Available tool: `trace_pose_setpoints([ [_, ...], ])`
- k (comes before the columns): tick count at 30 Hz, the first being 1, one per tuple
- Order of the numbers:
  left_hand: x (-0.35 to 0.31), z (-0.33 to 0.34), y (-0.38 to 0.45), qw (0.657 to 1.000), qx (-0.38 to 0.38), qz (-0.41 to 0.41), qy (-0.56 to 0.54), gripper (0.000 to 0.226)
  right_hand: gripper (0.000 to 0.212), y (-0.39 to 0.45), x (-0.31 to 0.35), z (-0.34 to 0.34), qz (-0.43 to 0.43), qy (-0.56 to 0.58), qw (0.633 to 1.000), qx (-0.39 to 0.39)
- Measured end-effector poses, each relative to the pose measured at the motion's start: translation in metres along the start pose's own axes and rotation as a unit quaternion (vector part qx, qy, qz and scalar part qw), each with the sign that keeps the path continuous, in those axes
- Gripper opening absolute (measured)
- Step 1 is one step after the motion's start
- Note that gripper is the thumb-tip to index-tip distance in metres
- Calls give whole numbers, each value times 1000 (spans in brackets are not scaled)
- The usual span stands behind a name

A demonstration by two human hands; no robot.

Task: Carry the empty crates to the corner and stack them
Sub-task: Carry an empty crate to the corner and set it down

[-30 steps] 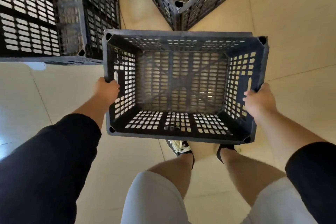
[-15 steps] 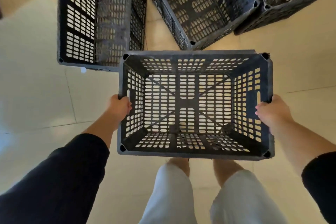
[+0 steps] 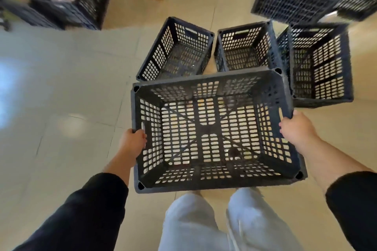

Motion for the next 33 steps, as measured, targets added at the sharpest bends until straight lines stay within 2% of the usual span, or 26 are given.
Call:
trace_pose_setpoints([
  [5,44,-34,-62,995,-56,-19,-80,16,16,13,55,-12,-109,-102,988,44],
  [8,84,-48,-112,983,-106,-34,-143,17,19,32,82,-6,-171,-117,975,77],
  [11,139,-55,-165,967,-150,-67,-194,21,31,11,116,-4,-228,-154,956,99],
  [14,203,-56,-217,945,-183,-107,-248,24,25,-47,152,2,-303,-184,929,106],
  [16,250,-53,-250,926,-206,-132,-289,27,24,-71,166,23,-354,-232,897,129],
  [19,323,-43,-303,889,-242,-167,-350,28,31,-172,176,34,-421,-268,854,149],
  [21,372,-31,-341,857,-271,-191,-394,27,38,-227,171,51,-464,-317,812,155],
  [24,448,-10,-396,808,-308,-230,-446,25,26,-314,148,76,-517,-358,760,167],
  [26,499,6,-432,772,-330,-253,-480,24,14,-370,125,95,-550,-381,719,185],
  [29,568,32,-487,722,-359,-288,-517,24,8,-456,72,119,-595,-421,651,214],
  [33,651,71,-559,655,-386,-326,-562,24,13,-524,2,170,-621,-445,607,220],
])
Point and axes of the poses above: each hand's wrist, its own y-axis towards the middle knuckle, its own z-axis out of the palm, x = y × z, the point moved 6 cm from there along y, towards the middle knuckle
